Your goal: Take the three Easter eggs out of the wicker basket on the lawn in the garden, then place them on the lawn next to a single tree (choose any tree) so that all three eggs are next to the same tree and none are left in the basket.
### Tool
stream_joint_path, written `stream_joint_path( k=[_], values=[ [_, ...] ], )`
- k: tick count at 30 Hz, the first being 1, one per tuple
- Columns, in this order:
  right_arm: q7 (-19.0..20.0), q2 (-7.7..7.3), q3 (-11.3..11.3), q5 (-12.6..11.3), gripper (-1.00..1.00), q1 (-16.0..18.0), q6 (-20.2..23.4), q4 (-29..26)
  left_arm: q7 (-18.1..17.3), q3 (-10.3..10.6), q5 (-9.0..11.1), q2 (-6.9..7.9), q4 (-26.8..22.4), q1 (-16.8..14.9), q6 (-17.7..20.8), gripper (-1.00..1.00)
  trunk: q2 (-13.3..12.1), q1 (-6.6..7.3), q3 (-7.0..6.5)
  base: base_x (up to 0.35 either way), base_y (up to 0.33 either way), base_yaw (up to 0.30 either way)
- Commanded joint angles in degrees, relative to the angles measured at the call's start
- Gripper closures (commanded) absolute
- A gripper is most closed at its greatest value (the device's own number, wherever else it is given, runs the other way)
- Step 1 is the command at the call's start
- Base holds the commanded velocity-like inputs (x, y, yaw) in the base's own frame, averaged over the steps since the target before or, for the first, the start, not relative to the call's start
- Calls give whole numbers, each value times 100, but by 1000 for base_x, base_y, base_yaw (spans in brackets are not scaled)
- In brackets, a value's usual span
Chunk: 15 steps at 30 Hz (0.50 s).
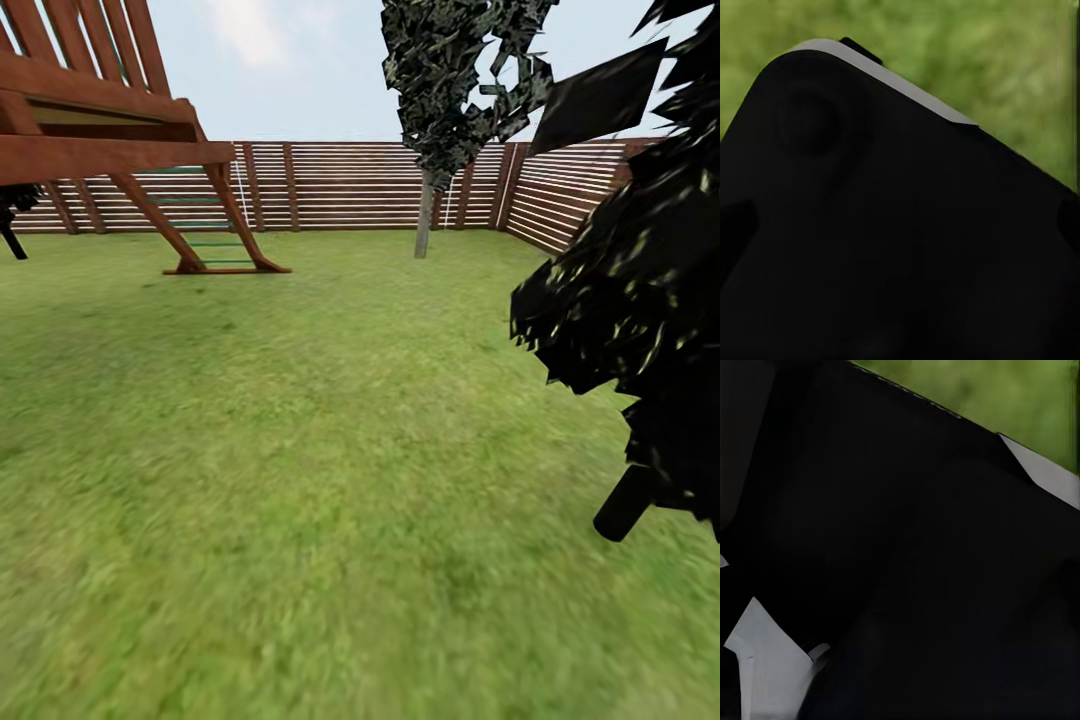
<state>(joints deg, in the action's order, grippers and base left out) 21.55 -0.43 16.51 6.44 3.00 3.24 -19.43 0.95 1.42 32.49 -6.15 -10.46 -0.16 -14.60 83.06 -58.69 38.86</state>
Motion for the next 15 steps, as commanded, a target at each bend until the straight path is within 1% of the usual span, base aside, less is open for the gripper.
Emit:
stream_joint_path(
  k=[1, 15],
  values=[
    [23, -1, -12, 60, -100, -1, 28, -17, 10, 16, 20, -1, 0, -2, -17, -100, 2, -3, 5, 342, 110, 0],
    [20, -1, -7, 60, -100, -1, 28, -17, 10, 16, 21, -1, 0, -2, -17, -100, 2, -3, 5, 333, 140, 0]
  ],
)
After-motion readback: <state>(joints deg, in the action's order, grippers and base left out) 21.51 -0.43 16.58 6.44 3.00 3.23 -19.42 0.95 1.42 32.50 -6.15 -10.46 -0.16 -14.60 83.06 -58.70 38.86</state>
